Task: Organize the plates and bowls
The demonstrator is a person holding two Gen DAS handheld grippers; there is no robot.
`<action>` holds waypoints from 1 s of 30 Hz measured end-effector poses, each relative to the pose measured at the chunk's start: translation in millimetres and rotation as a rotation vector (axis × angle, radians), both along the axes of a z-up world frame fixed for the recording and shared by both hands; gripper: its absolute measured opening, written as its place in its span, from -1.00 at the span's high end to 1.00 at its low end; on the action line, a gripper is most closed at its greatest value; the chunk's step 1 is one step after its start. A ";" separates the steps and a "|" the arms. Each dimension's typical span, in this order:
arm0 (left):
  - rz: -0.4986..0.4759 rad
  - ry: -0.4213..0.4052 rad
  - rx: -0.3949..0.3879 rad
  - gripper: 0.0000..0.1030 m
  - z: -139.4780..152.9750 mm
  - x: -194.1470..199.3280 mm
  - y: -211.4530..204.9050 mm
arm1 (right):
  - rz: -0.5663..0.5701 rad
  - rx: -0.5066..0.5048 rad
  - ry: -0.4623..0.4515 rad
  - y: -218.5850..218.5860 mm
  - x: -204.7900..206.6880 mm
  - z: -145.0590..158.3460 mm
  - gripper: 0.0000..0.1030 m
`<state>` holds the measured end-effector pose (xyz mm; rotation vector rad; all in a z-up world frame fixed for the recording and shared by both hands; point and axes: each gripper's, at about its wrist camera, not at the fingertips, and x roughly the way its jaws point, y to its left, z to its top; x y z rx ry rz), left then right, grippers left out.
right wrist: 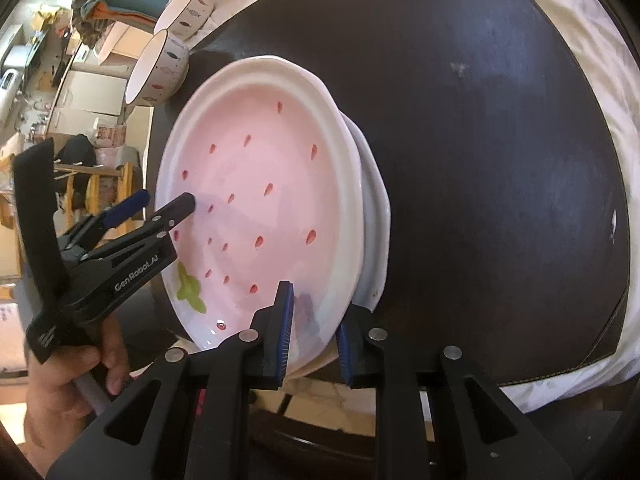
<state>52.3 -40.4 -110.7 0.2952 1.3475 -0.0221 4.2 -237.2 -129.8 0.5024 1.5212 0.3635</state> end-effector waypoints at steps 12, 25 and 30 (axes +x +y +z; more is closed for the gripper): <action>0.046 0.065 -0.074 -0.11 -4.6 5.0 3.3 | -0.089 -0.159 -0.090 -25.6 11.7 24.8 0.55; 0.106 0.175 -0.262 0.21 -13.5 3.2 24.2 | -0.177 0.034 -0.031 -32.0 24.4 -3.0 -0.16; 0.157 0.186 -0.260 0.24 -14.4 10.9 25.1 | -0.114 0.068 -0.003 -16.8 25.8 -14.8 0.26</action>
